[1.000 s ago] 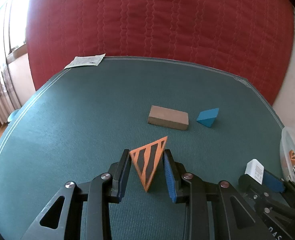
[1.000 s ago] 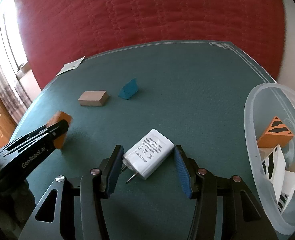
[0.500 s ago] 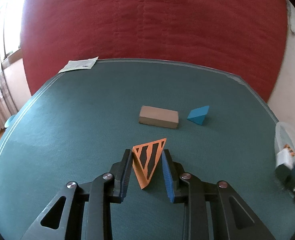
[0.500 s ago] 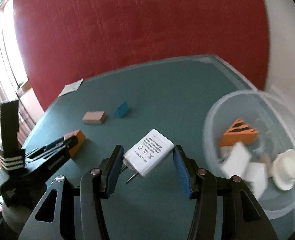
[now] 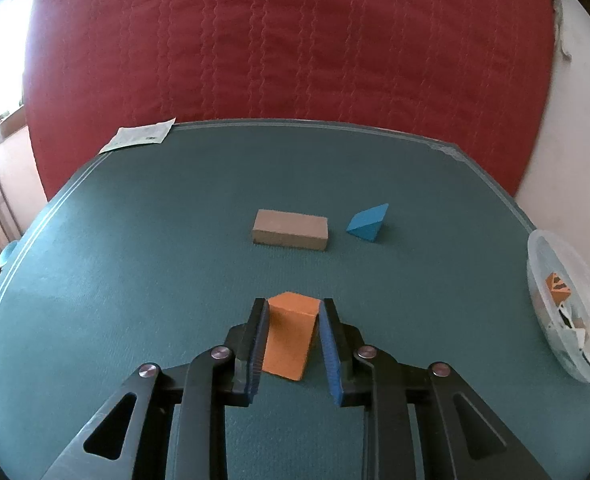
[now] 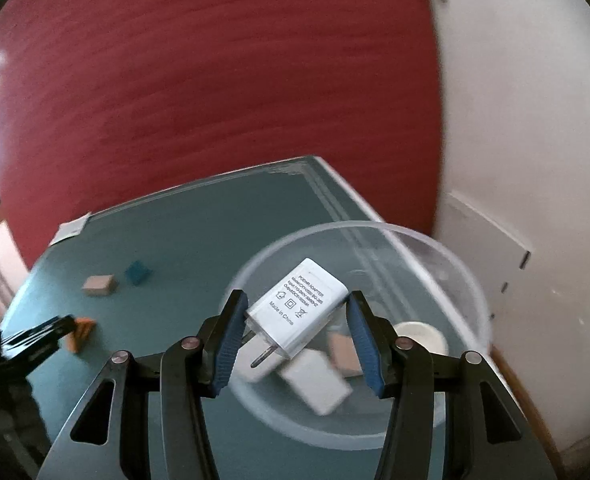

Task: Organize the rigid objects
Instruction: 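Carry the white charger into the clear bowl and open the right tool, then grasp the orange block with the left tool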

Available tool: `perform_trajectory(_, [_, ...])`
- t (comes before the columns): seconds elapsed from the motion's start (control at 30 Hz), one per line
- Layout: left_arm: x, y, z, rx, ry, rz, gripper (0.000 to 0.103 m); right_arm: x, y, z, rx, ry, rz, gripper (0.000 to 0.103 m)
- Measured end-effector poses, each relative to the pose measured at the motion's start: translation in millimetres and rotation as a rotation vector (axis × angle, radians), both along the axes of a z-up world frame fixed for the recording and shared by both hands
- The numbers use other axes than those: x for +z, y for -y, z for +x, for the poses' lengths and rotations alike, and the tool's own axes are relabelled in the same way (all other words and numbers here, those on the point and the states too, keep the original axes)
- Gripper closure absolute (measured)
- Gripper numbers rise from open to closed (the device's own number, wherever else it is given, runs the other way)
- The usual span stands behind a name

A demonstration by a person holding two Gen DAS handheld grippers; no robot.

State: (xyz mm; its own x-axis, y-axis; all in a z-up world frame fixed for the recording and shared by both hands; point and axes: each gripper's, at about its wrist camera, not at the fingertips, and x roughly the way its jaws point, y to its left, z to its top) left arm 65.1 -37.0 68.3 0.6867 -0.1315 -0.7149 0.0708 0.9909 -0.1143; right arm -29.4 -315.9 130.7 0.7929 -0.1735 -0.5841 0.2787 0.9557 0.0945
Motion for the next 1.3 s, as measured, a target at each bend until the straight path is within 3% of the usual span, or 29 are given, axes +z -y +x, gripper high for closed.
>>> perform_trajectory(0.13, [-2.4,0.7,-2.6,0.001,-0.01,0.011,0.076,-6.7,21.9,-5.5,-0.068,-0.005,0.011,0.048])
perform_trajectory(0.2, [-3.7,0.9,-3.8,0.009,-0.016,0.018,0.074,-8.8,29.6,-8.2,-0.076,-0.004,0.021,0.039])
perform_trajectory(0.37, [-9.6,1.0,-4.1,0.02,-0.046,0.033,0.059,-12.2,29.1,-13.3,-0.07,0.019,-0.013,0.038])
perform_trajectory(0.67, [-13.0,8.0,6.4,0.009,-0.063,0.073,0.055,-21.2,27.0,-22.8,-0.043,0.027,-0.022,0.038])
perform_trajectory(0.9, [-11.4,19.7,5.4,-0.017,-0.061,0.103,0.066,-27.7,25.7,-29.6,-0.037,0.025,-0.01,0.038])
perform_trajectory(1.13, [1.9,38.4,-1.1,-0.06,-0.036,0.103,0.069,-28.5,25.0,-34.2,-0.03,0.038,-0.01,0.038])
perform_trajectory(1.17, [4.7,41.0,-2.1,-0.067,-0.034,0.096,0.085,-28.6,25.5,-34.2,-0.03,0.039,-0.009,0.038])
perform_trajectory(1.3, [18.9,53.9,-4.6,-0.103,-0.027,0.063,0.087,-29.4,27.3,-34.3,-0.03,0.039,0.0,0.038])
